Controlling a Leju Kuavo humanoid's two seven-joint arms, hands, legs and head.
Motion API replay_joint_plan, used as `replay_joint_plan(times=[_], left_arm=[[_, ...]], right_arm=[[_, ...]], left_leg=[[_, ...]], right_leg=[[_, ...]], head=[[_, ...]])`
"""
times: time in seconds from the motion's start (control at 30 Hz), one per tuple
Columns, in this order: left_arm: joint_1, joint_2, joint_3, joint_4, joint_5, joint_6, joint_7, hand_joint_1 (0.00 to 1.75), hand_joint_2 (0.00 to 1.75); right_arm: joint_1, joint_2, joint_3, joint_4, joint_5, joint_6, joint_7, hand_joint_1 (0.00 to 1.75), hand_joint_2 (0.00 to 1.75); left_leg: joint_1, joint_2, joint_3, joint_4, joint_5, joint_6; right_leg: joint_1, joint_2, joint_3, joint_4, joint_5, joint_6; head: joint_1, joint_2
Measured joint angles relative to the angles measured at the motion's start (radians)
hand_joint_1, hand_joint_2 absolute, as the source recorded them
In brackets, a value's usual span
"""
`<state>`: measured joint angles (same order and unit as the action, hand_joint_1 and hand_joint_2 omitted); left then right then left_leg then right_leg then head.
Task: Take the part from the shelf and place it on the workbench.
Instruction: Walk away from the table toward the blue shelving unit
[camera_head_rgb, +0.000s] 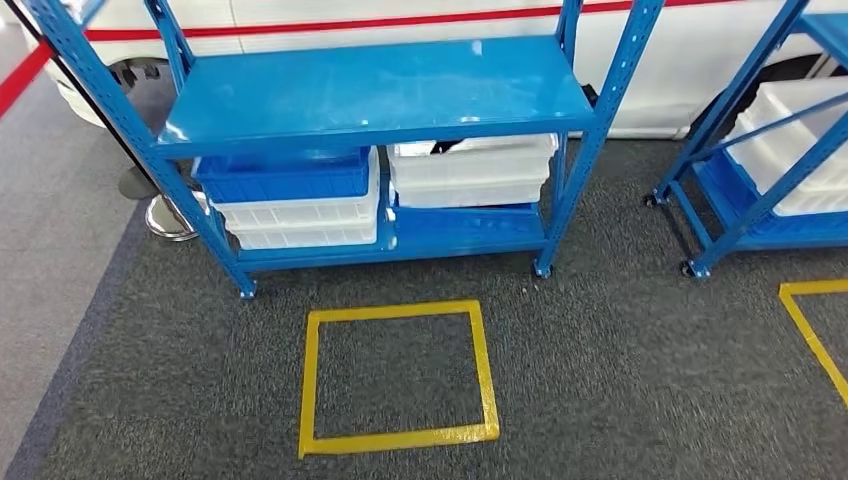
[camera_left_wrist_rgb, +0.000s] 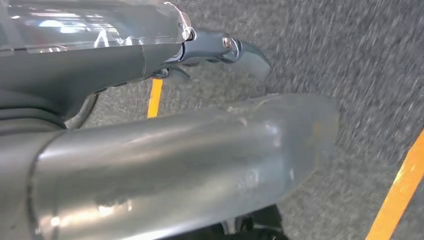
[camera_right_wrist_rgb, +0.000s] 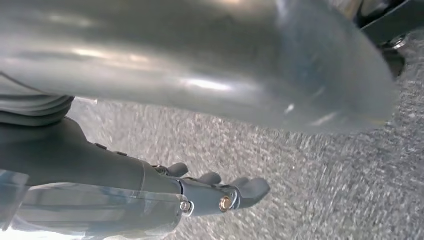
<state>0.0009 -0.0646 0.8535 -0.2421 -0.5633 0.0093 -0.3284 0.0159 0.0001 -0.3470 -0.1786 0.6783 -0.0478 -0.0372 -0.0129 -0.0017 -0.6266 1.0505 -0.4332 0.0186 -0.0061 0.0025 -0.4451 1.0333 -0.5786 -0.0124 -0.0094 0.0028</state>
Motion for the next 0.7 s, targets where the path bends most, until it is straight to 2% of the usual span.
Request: replay_joint_plan(times=[0.07,0.1,0.13,0.17,0.23,0.27,0.3,0.33,0.37,0.4,0.43,0.47,0.53,0.57,0.63,0.67,0.7], left_arm=[[-0.002,0.0,0.0,0.0,-0.003,0.0,-0.001,0.0,0.0],[-0.004,-0.001,0.001,0.001,-0.004,0.0,-0.002,0.0,0.0],[-0.005,-0.001,0.001,0.001,-0.007,0.001,-0.002,0.0,0.0],[-0.006,-0.001,0.002,0.001,-0.009,0.001,-0.002,0.0,0.0],[-0.007,-0.001,0.003,0.001,-0.013,0.002,-0.002,0.0,0.0],[-0.006,-0.001,0.004,0.001,-0.014,0.002,-0.001,0.0,0.0],[-0.005,-0.001,0.004,0.001,-0.015,0.001,0.0,0.0,0.0],[-0.004,-0.002,0.005,0.001,-0.016,0.001,0.0,0.0,0.0],[-0.003,-0.002,0.006,0.001,-0.016,0.001,0.001,0.0,0.0],[-0.002,-0.002,0.006,0.001,-0.017,0.001,0.002,0.0,0.0],[-0.003,-0.002,0.007,0.002,-0.018,0.001,0.002,0.0,0.0],[-0.005,-0.003,0.008,0.002,-0.02,0.0,0.002,0.0,0.0],[-0.009,-0.002,0.011,0.002,-0.023,0.001,0.003,0.0,0.0],[-0.01,-0.002,0.012,0.002,-0.025,0.001,0.002,0.0,0.0],[-0.012,-0.003,0.013,0.002,-0.03,0.0,0.002,0.0,0.0],[-0.012,-0.003,0.014,0.002,-0.032,0.0,0.002,0.0,0.0],[-0.011,-0.003,0.014,0.002,-0.034,0.0,0.002,0.0,0.0]], right_arm=[[-0.003,-0.001,-0.001,0.0,0.0,0.0,0.0,0.0,0.0],[-0.005,-0.001,-0.002,0.0,0.0,0.0,0.001,0.0,0.0],[-0.007,-0.002,-0.003,0.0,0.0,0.0,0.001,0.0,0.0],[-0.008,-0.001,-0.004,0.0,0.0,0.001,0.001,0.0,0.0],[-0.009,-0.001,-0.005,0.0,0.0,0.001,0.002,0.0,0.0],[-0.008,-0.002,-0.007,0.0,0.0,0.001,0.003,0.0,0.0],[-0.006,-0.002,-0.008,0.0,0.0,0.001,0.004,0.0,0.0],[-0.003,-0.002,-0.01,0.0,0.0,0.0,0.005,0.0,0.0],[0.001,-0.003,-0.012,0.0,0.0,0.001,0.005,0.0,0.0],[0.004,-0.003,-0.013,0.001,0.0,0.001,0.005,0.0,0.0],[0.006,-0.003,-0.014,0.001,0.0,0.002,0.005,0.0,0.0],[0.007,-0.003,-0.014,0.001,0.0,0.002,0.005,0.0,0.0],[0.004,-0.002,-0.015,0.001,0.0,0.003,0.006,0.0,0.0],[0.003,-0.002,-0.015,0.001,0.0,0.003,0.006,0.0,0.0],[0.002,-0.001,-0.016,0.001,0.0,0.003,0.006,0.0,0.0],[0.003,-0.001,-0.017,0.001,0.0,0.003,0.006,0.0,0.0],[0.003,-0.001,-0.019,0.001,0.0,0.003,0.006,0.0,0.0]], left_leg=[[0.004,-0.004,0.032,-0.024,-0.003,0.01],[0.007,-0.004,0.051,-0.035,-0.006,0.016],[0.009,-0.005,0.066,-0.044,-0.01,0.02],[0.009,-0.005,0.078,-0.048,-0.017,0.023],[0.009,-0.006,0.099,-0.05,-0.037,0.025],[0.01,-0.008,0.113,-0.05,-0.049,0.024],[0.011,-0.01,0.13,-0.05,-0.062,0.021],[0.013,-0.012,0.147,-0.05,-0.076,0.017],[0.014,-0.013,0.162,-0.05,-0.09,0.012],[0.014,-0.014,0.175,-0.047,-0.105,0.007],[0.012,-0.014,0.184,-0.046,-0.12,0.001],[0.01,-0.014,0.195,-0.043,-0.13,-0.006],[0.008,-0.013,0.204,-0.028,-0.131,-0.018],[0.009,-0.012,0.198,0.0,-0.122,-0.023],[0.012,-0.009,0.144,0.095,-0.117,-0.032],[0.014,-0.007,0.104,0.153,-0.134,-0.038],[0.016,-0.006,0.062,0.202,-0.168,-0.042]], right_leg=[[-0.001,-0.002,-0.005,0.042,0.019,0.014],[-0.001,-0.002,-0.028,0.085,0.027,0.019],[-0.002,-0.002,-0.065,0.141,0.022,0.023],[-0.004,-0.002,-0.11,0.198,0.002,0.027],[-0.007,-0.002,-0.189,0.265,-0.064,0.033],[-0.009,-0.002,-0.211,0.265,-0.086,0.036],[-0.01,-0.002,-0.222,0.239,-0.083,0.037],[-0.01,-0.003,-0.223,0.193,-0.051,0.039],[-0.01,-0.003,-0.221,0.135,0.012,0.038],[-0.009,-0.005,-0.219,0.084,0.073,0.035],[-0.008,-0.006,-0.217,0.049,0.12,0.029],[-0.007,-0.006,-0.215,0.031,0.147,0.021],[-0.009,-0.004,-0.199,0.025,0.141,0.004],[-0.011,-0.003,-0.186,0.02,0.136,-0.003],[-0.013,-0.003,-0.157,0.011,0.121,-0.015],[-0.012,-0.003,-0.144,0.008,0.11,-0.019],[-0.012,-0.003,-0.131,0.006,0.099,-0.02]], head=[[-0.001,0.0],[0.001,0.0],[0.003,0.0],[0.005,0.0],[0.007,0.0],[0.007,0.0],[0.007,0.0],[0.008,0.0],[0.009,0.0],[0.01,0.0],[0.011,0.0],[0.011,0.0],[0.01,0.0],[0.01,0.0],[0.008,0.0],[0.008,0.0],[0.007,0.0]])
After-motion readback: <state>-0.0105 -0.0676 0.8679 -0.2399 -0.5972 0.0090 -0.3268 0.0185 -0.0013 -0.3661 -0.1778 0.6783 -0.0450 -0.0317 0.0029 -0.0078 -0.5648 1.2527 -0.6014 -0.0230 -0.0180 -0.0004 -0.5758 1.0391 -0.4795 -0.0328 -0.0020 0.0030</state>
